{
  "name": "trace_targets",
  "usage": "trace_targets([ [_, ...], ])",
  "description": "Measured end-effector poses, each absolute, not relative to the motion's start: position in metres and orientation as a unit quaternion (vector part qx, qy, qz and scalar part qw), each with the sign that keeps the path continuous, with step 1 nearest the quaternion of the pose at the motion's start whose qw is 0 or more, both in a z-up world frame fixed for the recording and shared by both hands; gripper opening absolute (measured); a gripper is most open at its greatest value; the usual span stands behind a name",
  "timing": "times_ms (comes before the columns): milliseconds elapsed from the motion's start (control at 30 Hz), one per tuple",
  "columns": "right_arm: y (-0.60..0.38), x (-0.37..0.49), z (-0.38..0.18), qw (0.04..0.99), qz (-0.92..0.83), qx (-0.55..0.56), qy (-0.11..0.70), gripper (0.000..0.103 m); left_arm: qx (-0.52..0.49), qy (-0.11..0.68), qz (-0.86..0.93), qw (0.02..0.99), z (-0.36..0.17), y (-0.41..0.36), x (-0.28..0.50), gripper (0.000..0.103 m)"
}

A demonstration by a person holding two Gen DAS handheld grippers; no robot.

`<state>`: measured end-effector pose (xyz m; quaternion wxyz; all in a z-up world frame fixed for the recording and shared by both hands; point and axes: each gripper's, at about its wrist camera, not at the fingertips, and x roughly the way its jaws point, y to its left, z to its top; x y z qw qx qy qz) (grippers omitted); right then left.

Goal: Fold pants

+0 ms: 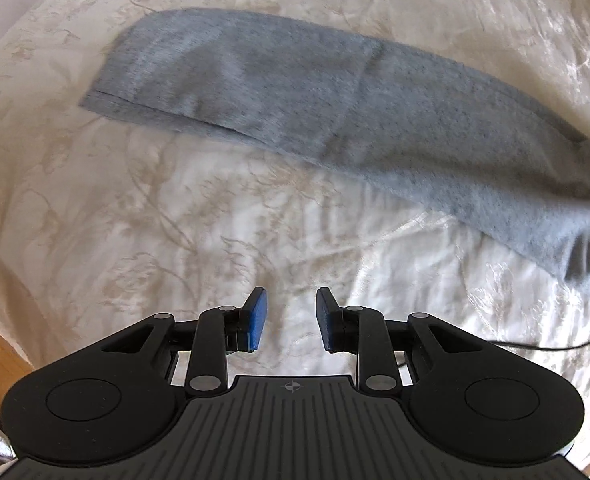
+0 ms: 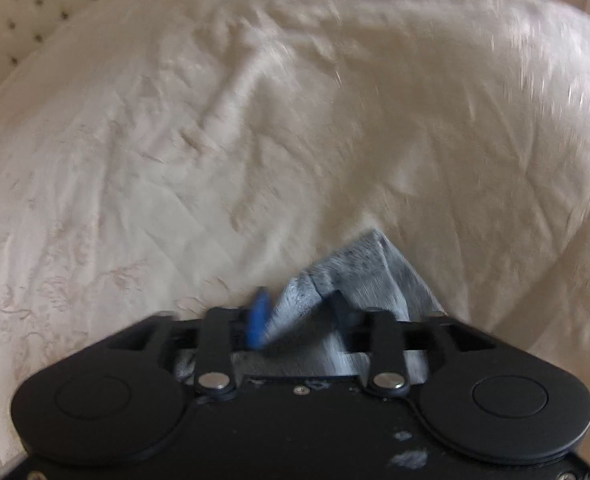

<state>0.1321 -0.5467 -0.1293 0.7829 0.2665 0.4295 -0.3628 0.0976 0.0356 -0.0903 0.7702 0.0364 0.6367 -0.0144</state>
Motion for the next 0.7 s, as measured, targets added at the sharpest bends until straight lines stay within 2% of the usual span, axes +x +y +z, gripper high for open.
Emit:
trace_targets([
  [233, -0.492, 0.111, -0.074, 0.845, -0.326, 0.185, 0.38, 0.062, 0.033, 0.623, 0.007, 0.782, -0.089, 0.073, 0.103, 0.026],
  [433, -0.426, 0.102, -0.054, 0.87, -0.299, 0.127, 0.371, 0.062, 0.034, 0.612, 0.011, 0.79, -0.094, 0.115, 0.121, 0.026],
  [700, -0.299, 0.124, -0.04, 0.888, -0.19, 0.15, 0.392, 0.06, 0.037, 0.604, -0.005, 0.796, -0.107, 0.174, 0.176, 0.026],
])
